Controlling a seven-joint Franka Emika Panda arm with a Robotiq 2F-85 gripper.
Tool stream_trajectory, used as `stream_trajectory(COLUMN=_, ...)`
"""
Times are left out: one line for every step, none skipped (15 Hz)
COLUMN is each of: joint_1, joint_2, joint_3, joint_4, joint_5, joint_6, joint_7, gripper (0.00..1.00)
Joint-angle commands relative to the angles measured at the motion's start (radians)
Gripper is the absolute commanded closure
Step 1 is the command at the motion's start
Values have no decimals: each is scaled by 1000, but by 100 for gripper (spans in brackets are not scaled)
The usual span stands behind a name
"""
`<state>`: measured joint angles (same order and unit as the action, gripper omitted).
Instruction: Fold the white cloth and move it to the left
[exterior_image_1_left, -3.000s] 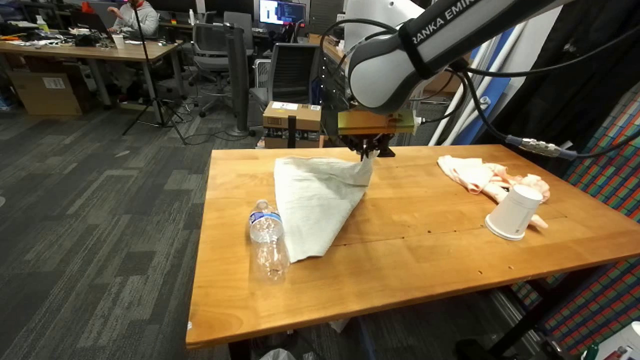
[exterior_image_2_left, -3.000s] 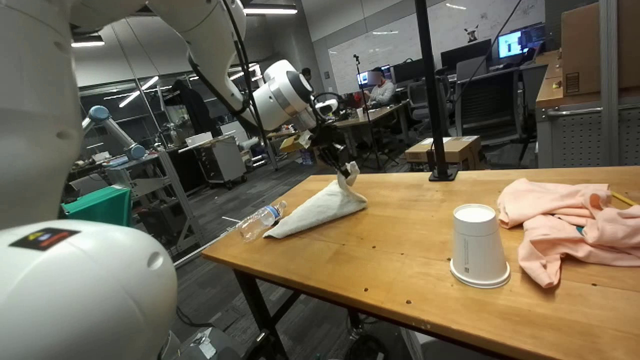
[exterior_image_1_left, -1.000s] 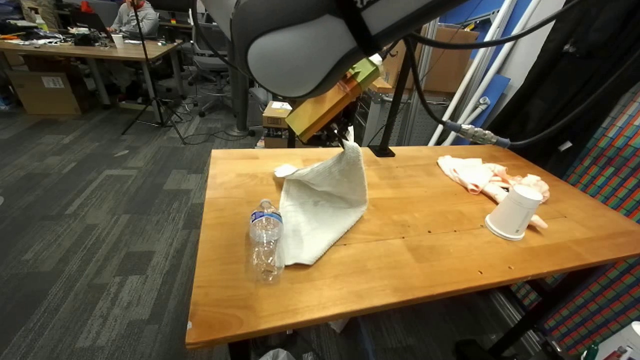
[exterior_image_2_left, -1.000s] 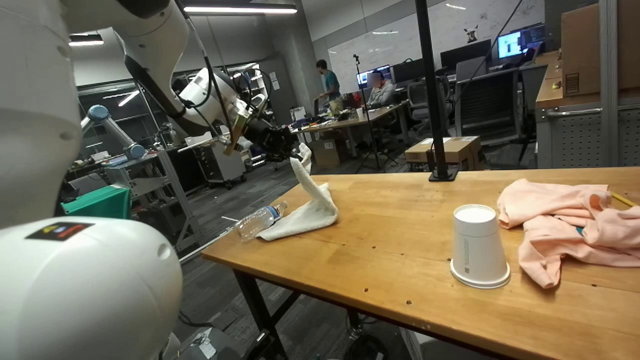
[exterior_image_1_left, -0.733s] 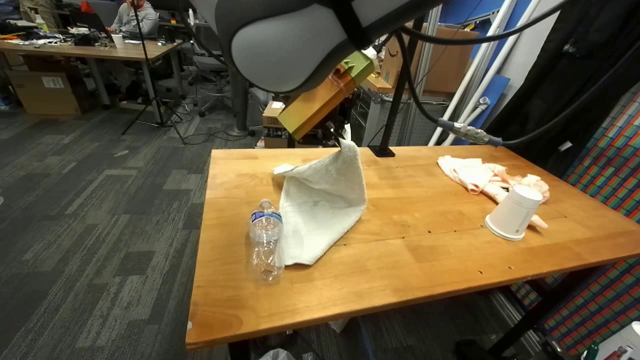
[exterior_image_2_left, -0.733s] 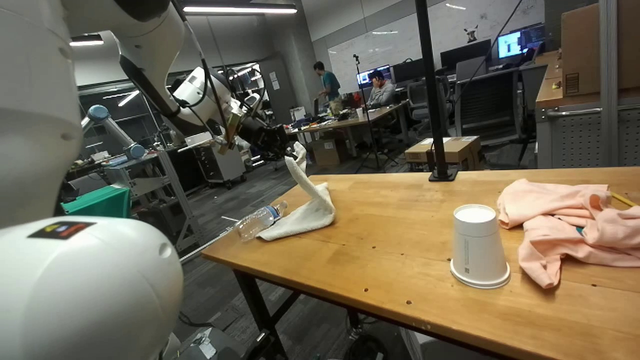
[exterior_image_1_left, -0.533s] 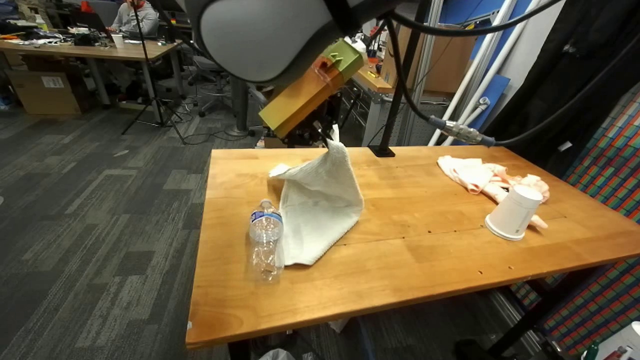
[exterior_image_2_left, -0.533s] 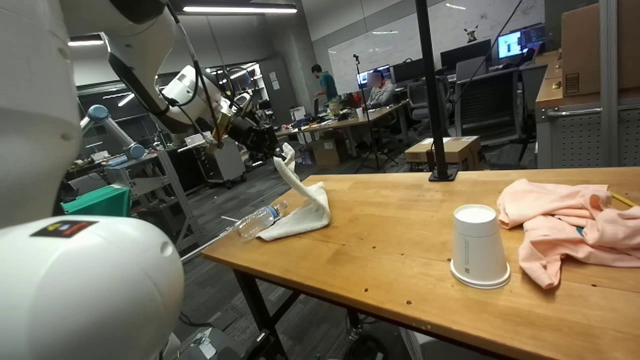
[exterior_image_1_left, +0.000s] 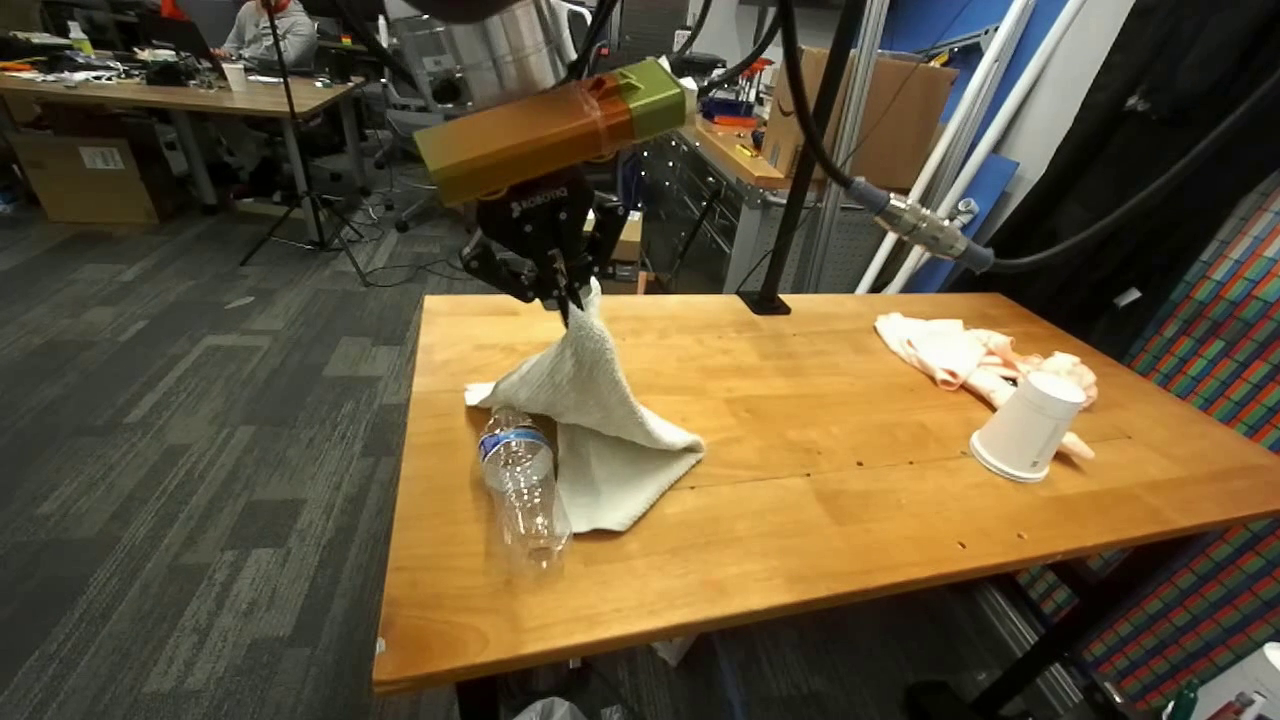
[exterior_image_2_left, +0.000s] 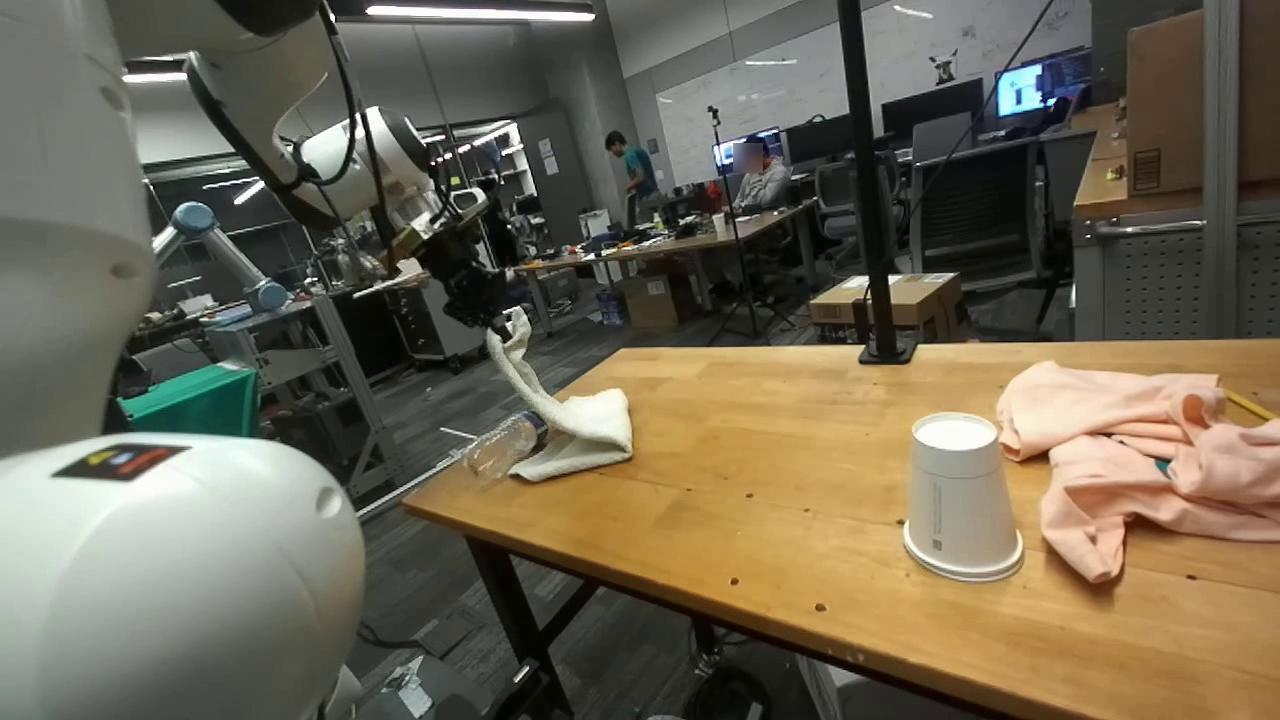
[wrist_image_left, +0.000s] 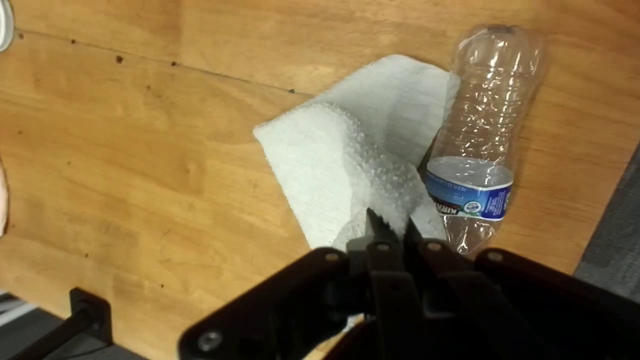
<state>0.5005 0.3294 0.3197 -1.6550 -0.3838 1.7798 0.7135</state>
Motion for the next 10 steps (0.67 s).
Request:
stream_trajectory(joint_1=-49, joint_2=-64, joint_3=-27, joint_4=-46, joint_5=113, joint_6=47, joint_7=-35, gripper=95)
stream_trajectory(joint_1=-67, joint_2=-79, joint_3=-36, joint_4=-70, joint_5=136, joint_6=69, joint_7=-49, gripper=95)
stream_trajectory(joint_1=-82, joint_2=-89, joint_3=-43, joint_4=-85, joint_5=160, joint_6=82, joint_7=-59, gripper=95)
stream_trajectory(joint_1=-99, joint_2=-102, joint_3=-52, joint_4=-113, joint_5=185, joint_6=106, joint_7=-69, gripper=95)
stream_trajectory(joint_1=-112, joint_2=-107, joint_3=-60, joint_4=-129, joint_5=205, joint_6=124, joint_7=-77, gripper=95)
stream_trajectory(joint_1=-127, joint_2=-117, joint_3=-67, joint_4=-155, joint_5=221, joint_6=153, joint_7=-88, gripper=95)
stream_trajectory(joint_1=-138, joint_2=-120, joint_3=-74, joint_4=-169, joint_5=235, joint_6=174, joint_7=-100, gripper=95)
stream_trajectory(joint_1=-151, joint_2=-119, joint_3=-80, joint_4=-182, joint_5=252, joint_6=193, joint_7=-115, gripper=95)
stream_trajectory(joint_1=-161, joint_2=-119, joint_3=-85, joint_4=-193, joint_5=270, joint_6=209, joint_7=-126, gripper=95)
stream_trajectory(joint_1=-171, joint_2=-116, joint_3=-89, joint_4=-204, joint_5=291, joint_6=223, joint_7=-139, gripper=95)
